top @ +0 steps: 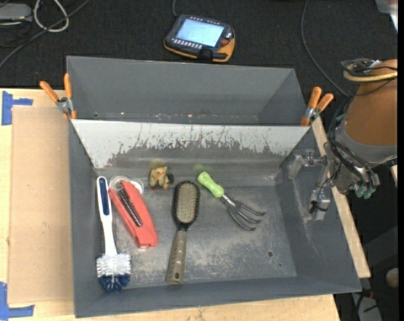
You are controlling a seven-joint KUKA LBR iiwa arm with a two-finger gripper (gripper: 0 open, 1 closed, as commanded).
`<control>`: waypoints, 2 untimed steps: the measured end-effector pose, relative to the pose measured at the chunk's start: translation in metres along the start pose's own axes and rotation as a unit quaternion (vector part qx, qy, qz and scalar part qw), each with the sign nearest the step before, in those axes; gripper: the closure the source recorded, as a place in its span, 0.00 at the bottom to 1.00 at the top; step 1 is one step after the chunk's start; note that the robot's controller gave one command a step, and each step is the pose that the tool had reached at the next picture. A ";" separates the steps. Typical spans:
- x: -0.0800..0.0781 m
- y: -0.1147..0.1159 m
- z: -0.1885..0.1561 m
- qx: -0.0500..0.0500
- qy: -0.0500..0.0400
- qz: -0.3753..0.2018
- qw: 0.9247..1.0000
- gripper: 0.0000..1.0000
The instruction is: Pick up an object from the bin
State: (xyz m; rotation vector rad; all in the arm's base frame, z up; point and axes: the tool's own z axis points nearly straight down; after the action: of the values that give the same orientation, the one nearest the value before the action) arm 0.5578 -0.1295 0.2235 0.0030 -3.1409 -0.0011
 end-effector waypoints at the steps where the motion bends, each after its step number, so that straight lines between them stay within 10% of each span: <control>1: -0.027 0.050 0.140 -0.001 0.000 0.078 0.997 0.00; 2: -0.032 0.074 0.073 0.002 -0.007 -0.014 1.000 0.00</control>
Offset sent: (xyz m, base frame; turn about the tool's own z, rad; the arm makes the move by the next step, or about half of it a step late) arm 0.0306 0.0739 -0.0764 -0.0272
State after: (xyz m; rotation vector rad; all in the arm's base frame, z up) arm 0.5896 -0.0557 0.1501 0.0458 -3.1550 0.0040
